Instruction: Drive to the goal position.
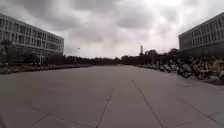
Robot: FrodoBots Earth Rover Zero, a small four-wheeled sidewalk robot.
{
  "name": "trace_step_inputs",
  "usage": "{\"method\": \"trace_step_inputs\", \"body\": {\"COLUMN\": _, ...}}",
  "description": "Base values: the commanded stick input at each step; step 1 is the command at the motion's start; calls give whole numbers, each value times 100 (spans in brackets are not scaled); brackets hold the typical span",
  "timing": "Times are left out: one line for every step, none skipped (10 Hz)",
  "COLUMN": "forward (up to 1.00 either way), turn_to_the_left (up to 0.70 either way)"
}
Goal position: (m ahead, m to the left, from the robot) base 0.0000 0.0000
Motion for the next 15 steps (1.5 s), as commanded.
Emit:
{"method": "trace_step_inputs", "body": {"forward": 5, "turn_to_the_left": 0}}
{"method": "trace_step_inputs", "body": {"forward": 5, "turn_to_the_left": 0}}
{"method": "trace_step_inputs", "body": {"forward": 5, "turn_to_the_left": 0}}
{"method": "trace_step_inputs", "body": {"forward": 5, "turn_to_the_left": 0}}
{"method": "trace_step_inputs", "body": {"forward": 5, "turn_to_the_left": 0}}
{"method": "trace_step_inputs", "body": {"forward": 5, "turn_to_the_left": 0}}
{"method": "trace_step_inputs", "body": {"forward": 5, "turn_to_the_left": 0}}
{"method": "trace_step_inputs", "body": {"forward": 5, "turn_to_the_left": 0}}
{"method": "trace_step_inputs", "body": {"forward": 5, "turn_to_the_left": 0}}
{"method": "trace_step_inputs", "body": {"forward": 5, "turn_to_the_left": 0}}
{"method": "trace_step_inputs", "body": {"forward": 5, "turn_to_the_left": 0}}
{"method": "trace_step_inputs", "body": {"forward": 5, "turn_to_the_left": 0}}
{"method": "trace_step_inputs", "body": {"forward": 5, "turn_to_the_left": 0}}
{"method": "trace_step_inputs", "body": {"forward": 5, "turn_to_the_left": 0}}
{"method": "trace_step_inputs", "body": {"forward": 4, "turn_to_the_left": 0}}
